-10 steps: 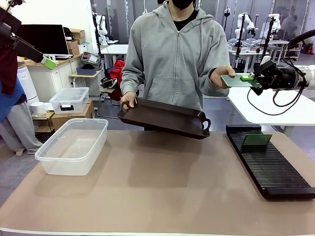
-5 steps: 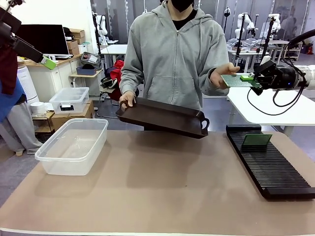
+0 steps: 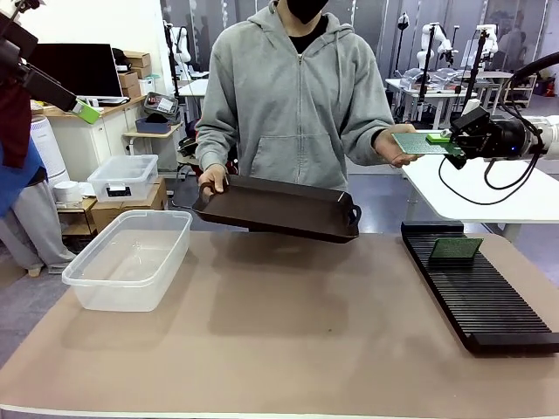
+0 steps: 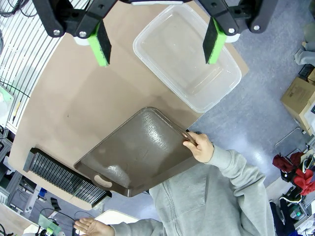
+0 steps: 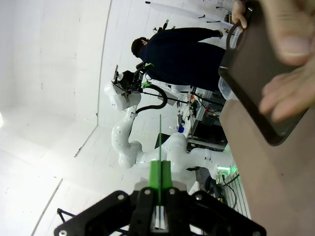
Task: Sort PCBs into racks and boxes based on the side picked up.
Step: If the short side of the Blank PCB is picked up, insert it into the PCB Rack ; if the long side is picked up, place it in the Organizing box.
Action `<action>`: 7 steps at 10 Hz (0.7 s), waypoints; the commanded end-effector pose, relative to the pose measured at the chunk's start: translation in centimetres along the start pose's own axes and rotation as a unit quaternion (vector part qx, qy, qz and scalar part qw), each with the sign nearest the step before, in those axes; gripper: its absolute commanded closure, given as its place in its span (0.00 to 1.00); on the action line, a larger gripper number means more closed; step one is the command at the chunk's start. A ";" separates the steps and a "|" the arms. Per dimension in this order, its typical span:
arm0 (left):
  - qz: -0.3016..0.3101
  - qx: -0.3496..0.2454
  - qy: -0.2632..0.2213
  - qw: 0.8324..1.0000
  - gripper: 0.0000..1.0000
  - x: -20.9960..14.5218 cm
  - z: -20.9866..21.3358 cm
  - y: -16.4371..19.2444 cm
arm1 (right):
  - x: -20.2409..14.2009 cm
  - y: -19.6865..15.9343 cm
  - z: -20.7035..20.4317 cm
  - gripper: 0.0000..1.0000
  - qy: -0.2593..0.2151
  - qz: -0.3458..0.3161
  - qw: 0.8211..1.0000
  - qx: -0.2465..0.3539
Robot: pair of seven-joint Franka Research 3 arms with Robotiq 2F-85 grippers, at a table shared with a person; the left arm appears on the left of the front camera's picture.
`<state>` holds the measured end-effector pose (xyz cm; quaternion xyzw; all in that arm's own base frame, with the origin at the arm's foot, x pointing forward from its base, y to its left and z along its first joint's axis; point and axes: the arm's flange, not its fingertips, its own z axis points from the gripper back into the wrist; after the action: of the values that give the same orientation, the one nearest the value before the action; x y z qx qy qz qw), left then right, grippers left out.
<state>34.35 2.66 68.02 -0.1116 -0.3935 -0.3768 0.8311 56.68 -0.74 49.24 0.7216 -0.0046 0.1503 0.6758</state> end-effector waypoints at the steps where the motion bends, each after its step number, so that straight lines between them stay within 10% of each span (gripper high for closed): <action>1: 0.000 0.000 -0.005 1.000 0.00 -0.2 -0.1 0.0 | 0.0 0.0 0.0 1.00 0.001 0.000 1.000 -0.001; 7: 0.000 0.000 -0.005 1.000 0.00 -0.2 -0.1 0.0 | -1.0 0.6 0.3 0.97 0.016 0.077 0.994 -0.082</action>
<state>34.35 2.66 68.02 -0.1116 -0.3935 -0.3768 0.8311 56.42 -1.07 49.38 0.6979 -0.0249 0.1803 0.6927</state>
